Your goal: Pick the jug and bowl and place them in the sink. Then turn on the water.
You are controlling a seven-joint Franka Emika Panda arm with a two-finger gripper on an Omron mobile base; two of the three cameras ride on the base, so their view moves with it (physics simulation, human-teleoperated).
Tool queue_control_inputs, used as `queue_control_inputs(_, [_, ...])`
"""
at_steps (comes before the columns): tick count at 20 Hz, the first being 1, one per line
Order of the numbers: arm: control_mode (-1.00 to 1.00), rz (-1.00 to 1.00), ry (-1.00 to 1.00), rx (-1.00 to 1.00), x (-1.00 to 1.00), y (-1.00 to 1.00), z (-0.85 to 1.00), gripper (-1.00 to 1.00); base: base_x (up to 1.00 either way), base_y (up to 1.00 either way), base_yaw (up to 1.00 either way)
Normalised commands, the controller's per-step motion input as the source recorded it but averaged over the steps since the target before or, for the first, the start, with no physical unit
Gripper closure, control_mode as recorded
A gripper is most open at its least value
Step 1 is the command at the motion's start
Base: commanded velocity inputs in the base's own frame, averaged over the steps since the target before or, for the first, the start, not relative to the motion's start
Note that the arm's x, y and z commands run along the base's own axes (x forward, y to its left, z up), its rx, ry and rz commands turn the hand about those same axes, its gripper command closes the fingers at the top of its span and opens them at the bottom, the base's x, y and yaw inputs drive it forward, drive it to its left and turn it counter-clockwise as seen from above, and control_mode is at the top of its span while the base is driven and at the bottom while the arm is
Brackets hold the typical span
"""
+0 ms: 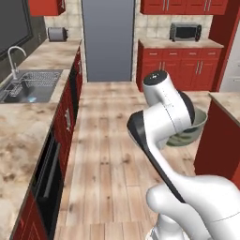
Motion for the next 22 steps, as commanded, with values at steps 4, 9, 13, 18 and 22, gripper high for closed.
queue_control_inputs(4, [1.00,0.00,0.00,0.00,0.00,0.00,0.00,1.00,0.96,-0.07,0.01])
queue_control_inputs(9, [1.00,0.00,0.00,0.00,0.00,0.00,0.00,1.00,0.85,-0.21,0.01])
queue_control_inputs(13, [1.00,0.00,0.00,0.00,0.00,0.00,0.00,1.00,0.80,-0.16,0.00])
queue_control_inputs(18, [1.00,0.00,0.00,0.00,0.00,0.00,0.00,1.00,0.82,-0.19,0.01])
queue_control_inputs(22, [1.00,0.00,0.00,0.00,0.00,0.00,0.00,1.00,0.80,-0.16,0.01])
